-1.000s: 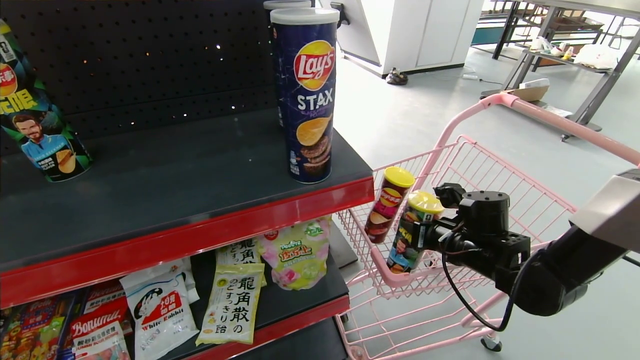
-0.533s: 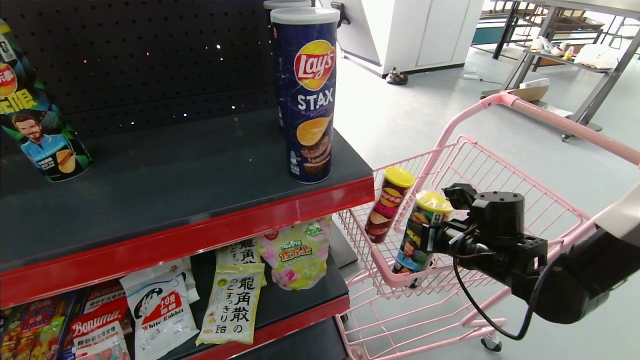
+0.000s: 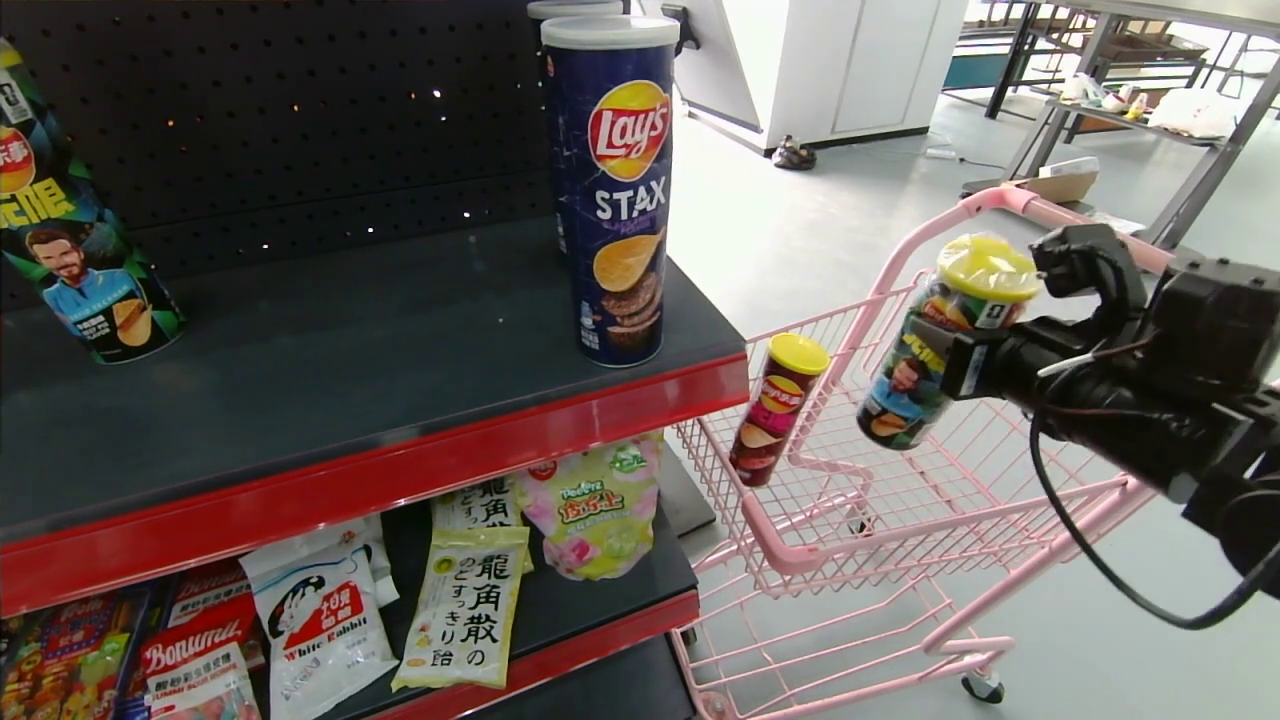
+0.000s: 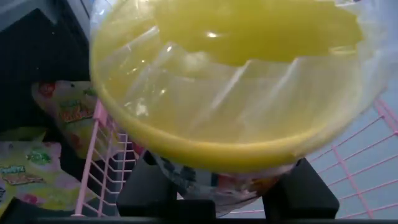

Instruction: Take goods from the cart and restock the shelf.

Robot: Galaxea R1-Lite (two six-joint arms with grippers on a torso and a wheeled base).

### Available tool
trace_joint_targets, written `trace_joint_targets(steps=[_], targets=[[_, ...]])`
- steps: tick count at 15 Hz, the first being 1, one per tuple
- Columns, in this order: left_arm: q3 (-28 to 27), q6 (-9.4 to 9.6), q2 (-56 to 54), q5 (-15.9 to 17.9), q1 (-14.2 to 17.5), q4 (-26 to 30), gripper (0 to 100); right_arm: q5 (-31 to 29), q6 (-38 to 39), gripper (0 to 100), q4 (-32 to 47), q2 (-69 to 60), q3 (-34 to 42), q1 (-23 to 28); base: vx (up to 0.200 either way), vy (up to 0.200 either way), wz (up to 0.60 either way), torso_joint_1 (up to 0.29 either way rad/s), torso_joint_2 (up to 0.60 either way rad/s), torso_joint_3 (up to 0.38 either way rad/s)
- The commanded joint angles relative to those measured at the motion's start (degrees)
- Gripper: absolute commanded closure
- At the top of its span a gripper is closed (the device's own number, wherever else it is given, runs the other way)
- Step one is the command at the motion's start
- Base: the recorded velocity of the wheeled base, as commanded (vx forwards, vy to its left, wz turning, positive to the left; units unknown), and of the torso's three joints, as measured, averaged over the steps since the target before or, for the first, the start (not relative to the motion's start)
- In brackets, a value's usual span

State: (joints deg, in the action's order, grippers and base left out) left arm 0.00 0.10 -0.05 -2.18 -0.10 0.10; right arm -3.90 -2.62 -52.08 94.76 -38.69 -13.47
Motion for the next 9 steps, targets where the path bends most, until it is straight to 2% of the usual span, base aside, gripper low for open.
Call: trace_joint_targets(steps=[1, 3, 4, 6, 9], targets=[[0.0, -0.01, 0.05, -0.02, 0.01, -0.01, 0, -0.23, -3.53, 100, 16.04, -12.05, -8.59, 3.63, 0.0, 0.0, 0.0, 0.0, 0.0, 0.0], [0.0, -0.01, 0.05, -0.02, 0.01, -0.01, 0, -0.05, -2.21, 100, 32.39, -20.14, -15.45, 3.36, 0.0, 0.0, 0.0, 0.0, 0.0, 0.0], [0.0, -0.01, 0.05, 0.07, 0.01, -0.01, 0, -0.14, -1.33, 100, 35.55, -23.04, -15.89, 2.92, 0.0, 0.0, 0.0, 0.0, 0.0, 0.0], [0.0, -0.01, 0.05, -0.02, 0.01, -0.01, 0, -0.05, -0.98, 100, 43.99, -33.06, -11.49, 2.84, 0.0, 0.0, 0.0, 0.0, 0.0, 0.0], [0.0, -0.01, 0.05, 0.07, 0.01, -0.01, 0, 0.3, -1.16, 100, 61.66, -47.82, -6.83, 2.75, 0.0, 0.0, 0.0, 0.0, 0.0, 0.0]])
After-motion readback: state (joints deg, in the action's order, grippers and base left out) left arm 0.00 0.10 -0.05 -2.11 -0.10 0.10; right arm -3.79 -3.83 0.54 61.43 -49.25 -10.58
